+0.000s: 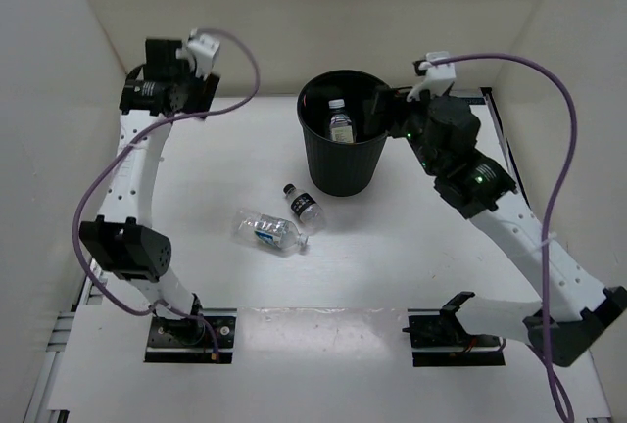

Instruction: Put the plastic bottles in the bin

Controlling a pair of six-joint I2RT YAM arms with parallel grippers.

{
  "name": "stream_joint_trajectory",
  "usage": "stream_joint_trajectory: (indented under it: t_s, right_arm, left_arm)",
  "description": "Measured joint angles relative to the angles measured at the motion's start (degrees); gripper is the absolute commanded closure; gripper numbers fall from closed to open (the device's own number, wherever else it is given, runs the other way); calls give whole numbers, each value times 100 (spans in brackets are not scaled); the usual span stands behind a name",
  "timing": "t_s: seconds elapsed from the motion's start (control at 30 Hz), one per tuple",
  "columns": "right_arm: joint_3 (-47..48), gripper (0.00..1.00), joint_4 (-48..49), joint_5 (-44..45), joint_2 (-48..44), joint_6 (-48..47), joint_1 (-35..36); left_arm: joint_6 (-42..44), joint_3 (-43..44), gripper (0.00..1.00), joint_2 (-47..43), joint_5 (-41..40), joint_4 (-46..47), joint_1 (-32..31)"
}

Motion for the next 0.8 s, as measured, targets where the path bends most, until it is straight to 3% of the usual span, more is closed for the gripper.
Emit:
stream_joint_trajectory:
  t_s: [0.13, 0.3, 0.47, 0.53, 0.6, 0.63, 0.73, 0.8]
  right_arm:
    - [-457, 1, -94, 254, -579, 289, -31]
    - [-1121, 1, -448, 767, -1156, 857, -33]
    - [-1530, 1, -918, 1300, -1825, 1414, -35]
    - [-1569, 1, -1056, 1436, -2085, 1558, -35]
    - [-1574, 1, -1204, 1488, -2275, 1644, -35]
    - [-1574, 1, -1268, 1480, -2352, 1644, -35]
    - [-1580, 1, -1388, 1318, -2457, 1510, -35]
    - [-1582, 1, -1423, 1093, -2417, 1349, -35]
  left_arm:
    - [212, 1886, 89, 157, 7, 791, -1193]
    - [492, 2981, 89, 616, 358, 1471, -2763]
    - [573, 3276, 84, 1681, 765, 1784, -3482]
    - [535, 3276, 71, 2168, 911, 1775, -3569]
    - [487, 3257, 46, 2586, 1008, 1725, -3591]
    - [444, 3220, 26, 2752, 1054, 1698, -3591]
    - [345, 2994, 0, 2957, 1097, 1567, -3580]
    - [264, 2955, 0, 2959, 1117, 1515, -3567]
